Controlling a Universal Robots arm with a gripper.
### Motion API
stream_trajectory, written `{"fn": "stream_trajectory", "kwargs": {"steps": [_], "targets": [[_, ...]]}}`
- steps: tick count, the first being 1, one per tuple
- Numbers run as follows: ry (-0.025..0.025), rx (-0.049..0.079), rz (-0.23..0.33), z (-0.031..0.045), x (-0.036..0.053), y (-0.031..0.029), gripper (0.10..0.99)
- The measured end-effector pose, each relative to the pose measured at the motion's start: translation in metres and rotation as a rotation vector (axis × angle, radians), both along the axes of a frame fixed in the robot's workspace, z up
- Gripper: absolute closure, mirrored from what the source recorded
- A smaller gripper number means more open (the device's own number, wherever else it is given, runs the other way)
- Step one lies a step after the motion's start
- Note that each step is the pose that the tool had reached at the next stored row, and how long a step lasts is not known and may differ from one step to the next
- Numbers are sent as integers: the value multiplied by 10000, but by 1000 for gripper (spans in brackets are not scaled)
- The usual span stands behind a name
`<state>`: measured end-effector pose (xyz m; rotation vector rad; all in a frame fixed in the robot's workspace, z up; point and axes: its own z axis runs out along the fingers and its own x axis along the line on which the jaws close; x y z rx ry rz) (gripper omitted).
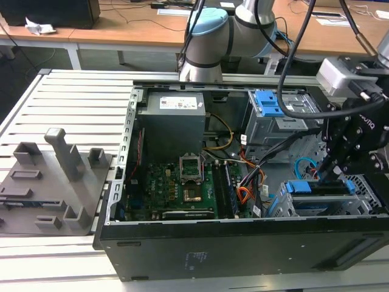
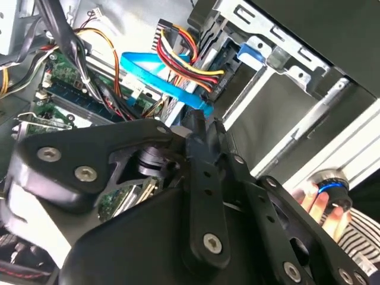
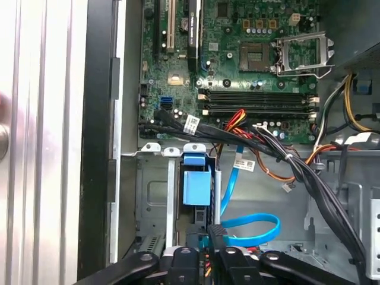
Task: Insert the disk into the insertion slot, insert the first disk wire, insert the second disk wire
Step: 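Insert the second disk wire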
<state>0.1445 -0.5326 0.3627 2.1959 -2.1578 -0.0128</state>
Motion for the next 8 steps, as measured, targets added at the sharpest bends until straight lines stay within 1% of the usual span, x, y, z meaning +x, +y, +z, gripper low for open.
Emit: {"fn": "stream_trajectory", "kwargs": {"steps": [1,2,3,4,6,8], "targets": [[0,-2,0,41,0,5,933],[0,-2,-1,73,0,6,933],[0,-5,0,127,0,7,980],[0,-3,-1,166,0,6,980],[0,-1,0,166,0,7,980],[0,-3,1,167,-31,7,980]]}}
